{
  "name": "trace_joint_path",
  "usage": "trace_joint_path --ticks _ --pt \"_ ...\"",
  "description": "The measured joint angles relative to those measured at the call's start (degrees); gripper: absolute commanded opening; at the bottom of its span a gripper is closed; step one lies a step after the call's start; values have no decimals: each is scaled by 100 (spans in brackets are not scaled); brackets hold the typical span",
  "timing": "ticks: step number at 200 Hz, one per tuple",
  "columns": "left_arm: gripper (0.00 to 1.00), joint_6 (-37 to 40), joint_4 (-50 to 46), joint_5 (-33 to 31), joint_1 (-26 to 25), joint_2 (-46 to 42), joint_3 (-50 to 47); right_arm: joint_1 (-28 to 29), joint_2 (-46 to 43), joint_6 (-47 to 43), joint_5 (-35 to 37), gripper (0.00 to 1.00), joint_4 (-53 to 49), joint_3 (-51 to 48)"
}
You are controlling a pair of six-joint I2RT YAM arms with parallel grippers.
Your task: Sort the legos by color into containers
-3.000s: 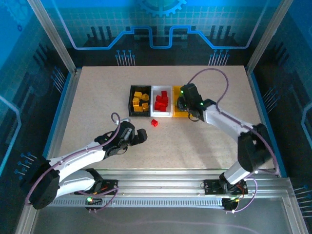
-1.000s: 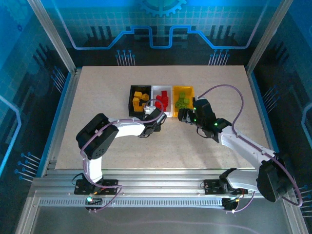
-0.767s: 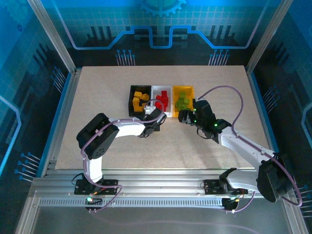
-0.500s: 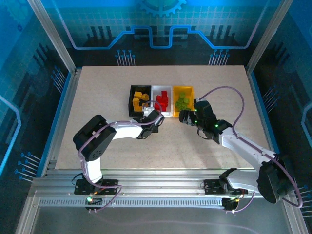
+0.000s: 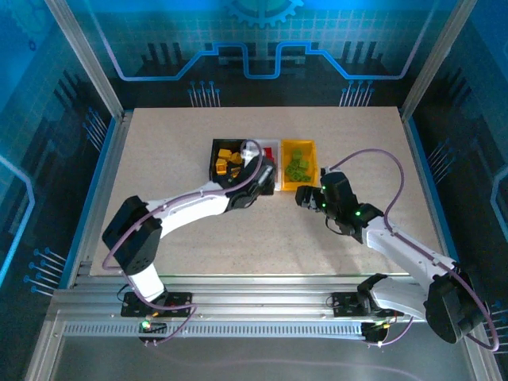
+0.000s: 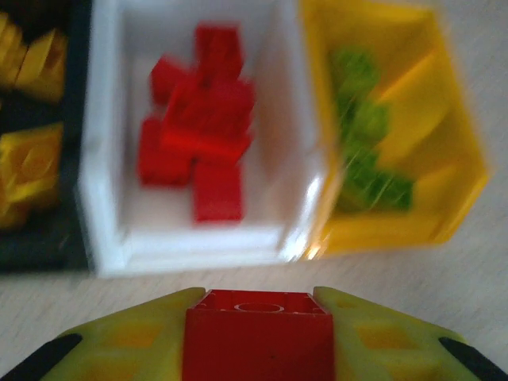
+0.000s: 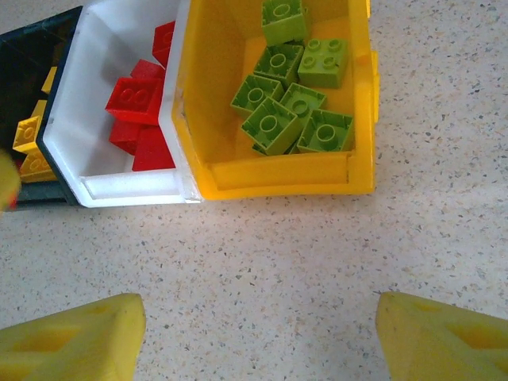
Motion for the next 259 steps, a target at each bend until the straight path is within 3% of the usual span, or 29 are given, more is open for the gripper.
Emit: trace_joint_path --ticks 58,93,123,153,159,189,214,218,230,259 --pt "40 146 -393 192 769 1718 2033 -50 -151 0 -15 78 -4 -33" --pt "47 243 -645 273 968 2455 2798 -87 -254 0 -44 78 -33 -55" --pt "63 295 -767 367 990 2717 3193 -109 -297 0 -81 79 -48 -57" --pt "94 343 -767 494 979 2634 3270 -125 -424 -2 -94 84 -59 -57" --pt "99 356 -680 514 964 2507 3112 -125 -461 -4 -90 85 -72 -55" --pt "99 402 -286 579 848 1235 1722 -149 -636 -61 -63 87 -105 -55" --pt "99 444 446 568 588 -387 302 -149 -739 -164 33 92 -138 -57" --pt "99 461 605 542 535 -717 -11 -149 -761 -181 52 100 -133 -61" --pt "99 533 850 483 417 -1464 -658 -149 -848 -221 103 100 -129 -94" --pt "99 796 1552 -96 385 -3117 -2218 -149 -1113 -310 208 100 48 -398"
